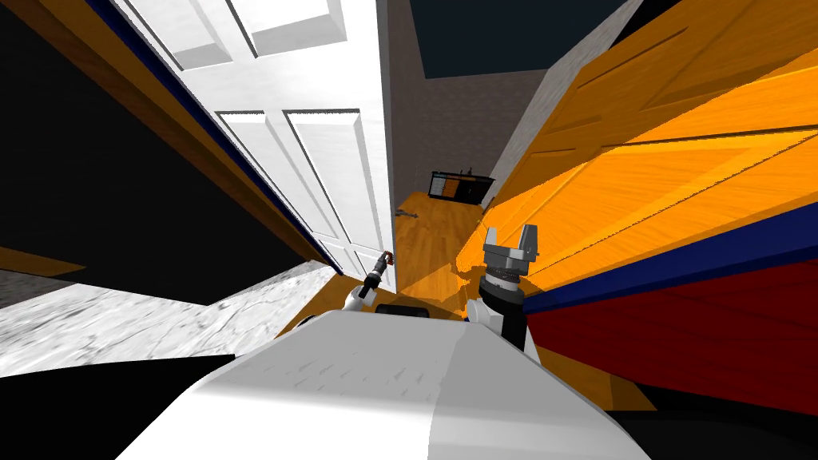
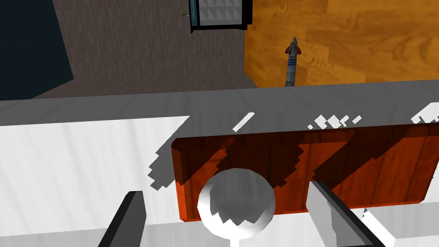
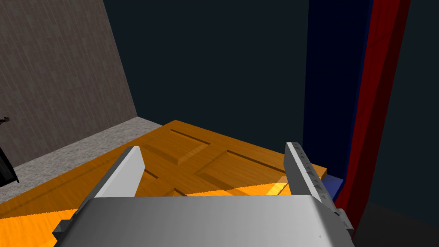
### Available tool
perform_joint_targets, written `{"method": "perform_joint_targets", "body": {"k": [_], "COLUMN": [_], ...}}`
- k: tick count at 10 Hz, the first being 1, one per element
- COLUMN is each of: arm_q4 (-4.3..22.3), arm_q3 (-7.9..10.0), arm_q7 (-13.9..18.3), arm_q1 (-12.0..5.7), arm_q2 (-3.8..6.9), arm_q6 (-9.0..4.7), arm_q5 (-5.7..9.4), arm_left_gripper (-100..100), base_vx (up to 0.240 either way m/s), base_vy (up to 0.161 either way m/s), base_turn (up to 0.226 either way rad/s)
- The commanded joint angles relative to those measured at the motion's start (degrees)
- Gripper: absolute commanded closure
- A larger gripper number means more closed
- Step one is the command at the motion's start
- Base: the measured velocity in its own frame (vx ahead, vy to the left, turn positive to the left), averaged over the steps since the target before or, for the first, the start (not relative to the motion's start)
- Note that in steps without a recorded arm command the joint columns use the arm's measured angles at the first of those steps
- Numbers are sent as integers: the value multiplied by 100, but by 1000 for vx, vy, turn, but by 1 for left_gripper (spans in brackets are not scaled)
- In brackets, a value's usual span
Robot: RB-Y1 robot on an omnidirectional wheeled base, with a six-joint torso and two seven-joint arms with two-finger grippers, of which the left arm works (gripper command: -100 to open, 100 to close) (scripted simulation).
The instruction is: Push the door open
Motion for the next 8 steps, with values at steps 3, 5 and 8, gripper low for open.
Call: {"method": "perform_joint_targets", "body": {"k": [3, 5, 8], "arm_q4": [-9, -9, -3], "arm_q3": [1, 1, 69], "arm_q7": [4, 4, -32], "arm_q1": [-1, -1, 12], "arm_q2": [10, 10, 78], "arm_q6": [19, 19, 40], "arm_q5": [-1, -1, 42], "arm_left_gripper": [100, 100, 100], "base_vx": [-23, -10, 92], "base_vy": [6, 2, -41], "base_turn": [-9, 3, 17]}}
